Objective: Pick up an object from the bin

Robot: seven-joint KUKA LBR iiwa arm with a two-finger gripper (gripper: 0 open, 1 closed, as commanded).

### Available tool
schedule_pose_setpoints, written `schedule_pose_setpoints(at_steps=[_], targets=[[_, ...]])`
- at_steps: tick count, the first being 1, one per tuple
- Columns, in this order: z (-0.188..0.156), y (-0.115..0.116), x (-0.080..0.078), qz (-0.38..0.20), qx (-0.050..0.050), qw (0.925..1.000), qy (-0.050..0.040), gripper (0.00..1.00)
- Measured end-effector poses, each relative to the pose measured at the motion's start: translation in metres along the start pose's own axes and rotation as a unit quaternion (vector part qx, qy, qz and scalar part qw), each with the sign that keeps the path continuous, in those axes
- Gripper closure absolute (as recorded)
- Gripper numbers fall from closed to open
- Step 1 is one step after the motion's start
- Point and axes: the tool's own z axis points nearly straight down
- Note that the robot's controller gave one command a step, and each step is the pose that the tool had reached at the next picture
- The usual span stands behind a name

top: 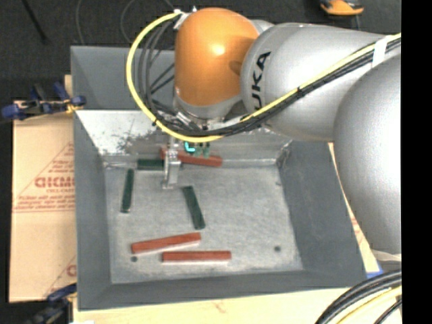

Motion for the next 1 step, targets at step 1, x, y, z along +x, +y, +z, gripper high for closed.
schedule_pose_setpoints(at_steps=[1], targets=[[0.1577,-0.0065,0.0899,-0.087,0.001,0.9962,0.0006,0.00]])
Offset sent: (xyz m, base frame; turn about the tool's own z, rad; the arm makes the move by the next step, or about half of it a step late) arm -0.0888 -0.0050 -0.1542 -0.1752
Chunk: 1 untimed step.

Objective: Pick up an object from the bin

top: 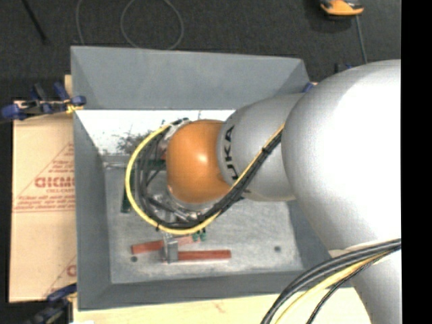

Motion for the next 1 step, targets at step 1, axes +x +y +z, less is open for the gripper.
schedule_pose_setpoints(at_steps=[1], targets=[[-0.0338,-0.0170,0.0436,0.063,-0.001,0.9980,-0.0032,0.00]])
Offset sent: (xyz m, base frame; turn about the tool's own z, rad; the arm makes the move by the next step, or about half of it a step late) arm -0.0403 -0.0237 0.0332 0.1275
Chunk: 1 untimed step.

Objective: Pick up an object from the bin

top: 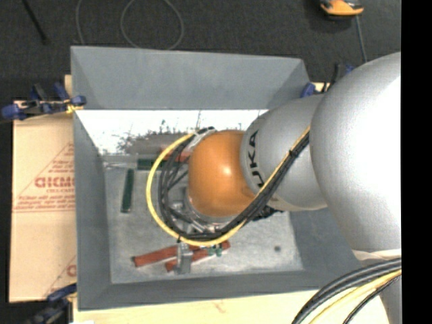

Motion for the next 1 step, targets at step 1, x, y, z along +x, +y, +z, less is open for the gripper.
schedule_pose_setpoints(at_steps=[1], targets=[[-0.0034,-0.0269,0.0054,0.033,0.001,0.9995,0.0018,0.00]])
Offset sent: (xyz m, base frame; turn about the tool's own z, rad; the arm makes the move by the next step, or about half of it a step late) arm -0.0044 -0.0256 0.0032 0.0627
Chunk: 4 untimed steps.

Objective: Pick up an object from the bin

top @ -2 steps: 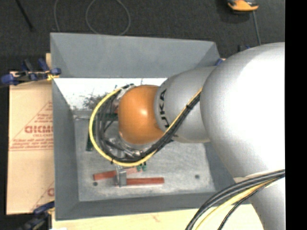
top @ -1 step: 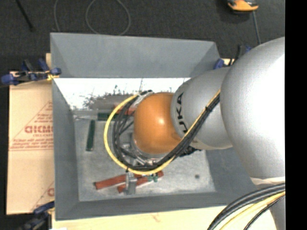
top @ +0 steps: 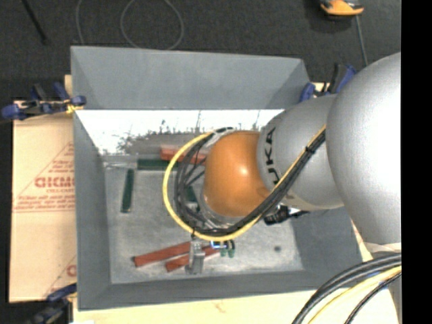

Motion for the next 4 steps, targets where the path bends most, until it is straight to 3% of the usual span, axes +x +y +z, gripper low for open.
schedule_pose_setpoints(at_steps=[1,2,3,4], targets=[[0.0353,0.0064,0.0037,0.049,0.000,0.9988,0.0012,0.00],[0.0350,0.0058,0.0033,0.050,0.000,0.9988,0.0008,0.00],[0.0347,0.0057,0.0030,0.051,-0.001,0.9987,0.0003,1.00],[0.0334,0.0050,0.0026,0.054,-0.001,0.9985,-0.0005,1.00]])
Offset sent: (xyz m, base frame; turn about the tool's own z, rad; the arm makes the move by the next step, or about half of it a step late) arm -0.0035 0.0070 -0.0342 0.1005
